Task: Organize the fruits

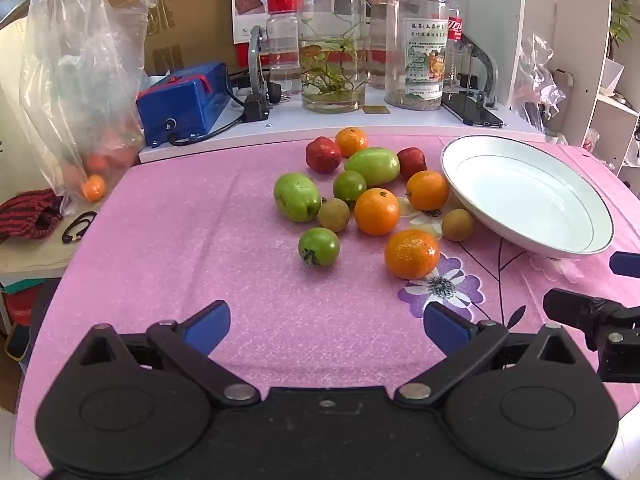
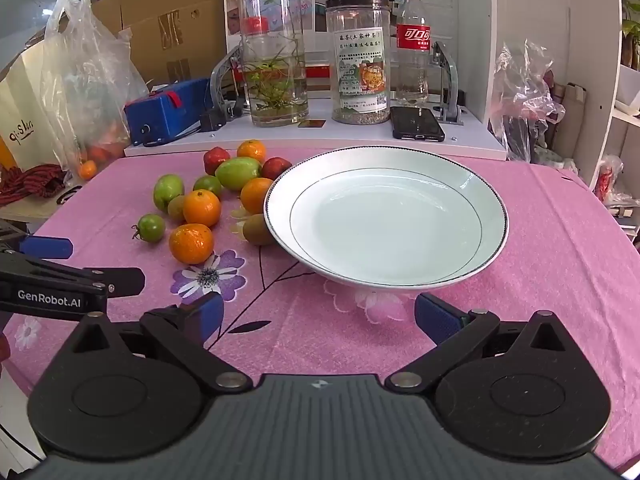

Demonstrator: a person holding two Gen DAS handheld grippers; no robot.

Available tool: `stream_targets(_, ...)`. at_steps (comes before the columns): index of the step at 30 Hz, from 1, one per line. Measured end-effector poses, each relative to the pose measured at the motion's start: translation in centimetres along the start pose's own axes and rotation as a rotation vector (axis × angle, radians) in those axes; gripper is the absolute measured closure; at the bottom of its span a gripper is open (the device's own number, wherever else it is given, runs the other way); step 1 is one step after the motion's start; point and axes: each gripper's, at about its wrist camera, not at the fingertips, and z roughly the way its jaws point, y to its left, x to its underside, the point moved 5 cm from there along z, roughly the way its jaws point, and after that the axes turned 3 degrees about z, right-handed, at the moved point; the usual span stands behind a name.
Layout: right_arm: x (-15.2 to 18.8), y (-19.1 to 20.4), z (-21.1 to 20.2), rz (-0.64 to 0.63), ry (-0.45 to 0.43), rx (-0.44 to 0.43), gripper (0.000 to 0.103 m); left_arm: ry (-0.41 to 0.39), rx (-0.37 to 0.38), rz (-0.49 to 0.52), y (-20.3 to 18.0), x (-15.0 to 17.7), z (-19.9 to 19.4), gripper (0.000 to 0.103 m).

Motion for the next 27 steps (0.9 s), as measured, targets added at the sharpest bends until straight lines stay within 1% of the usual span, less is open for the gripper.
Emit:
stream_targets(1, -0.05, 0.04, -0.02, 0.000, -0.002, -0.001, 0.000, 0.001, 0.005, -0.002, 0.07, 0.01, -0.01, 0.000)
stream_targets(2, -0.12, 0.10, -0.05, 0.000, -0.004, -0.002, 0.000, 0.006, -0.024, 0.015, -0.04, -0.01, 0.09, 0.000)
stream_targets(7, -0.47, 0.47, -0.20, -0.010, -0.011, -0.011, 0.000, 0.001, -0.018, 0.007, 0.01, -0.07, -0.06, 0.000)
stream_targets(15, 0.39, -0.42, 0.05, -0.013, -0.009, -0.003, 0.000, 0.001, -0.017, 0.006, -0.13, -0.40, -0.13, 0.000)
stream_targets(16, -0.01, 0.29, 0.11, -0.007, -0.005, 0.008, 0.000, -0.002, -0.015, 0.004, -0.16, -0.33, -0.21, 0.000)
stream_targets(27, -0.03, 0.29, 0.03, -0.003, -0.009, 0.005, 0.000, -0.010, -0.012, 0.000, 0.17, -0.12, -0.33, 0.000)
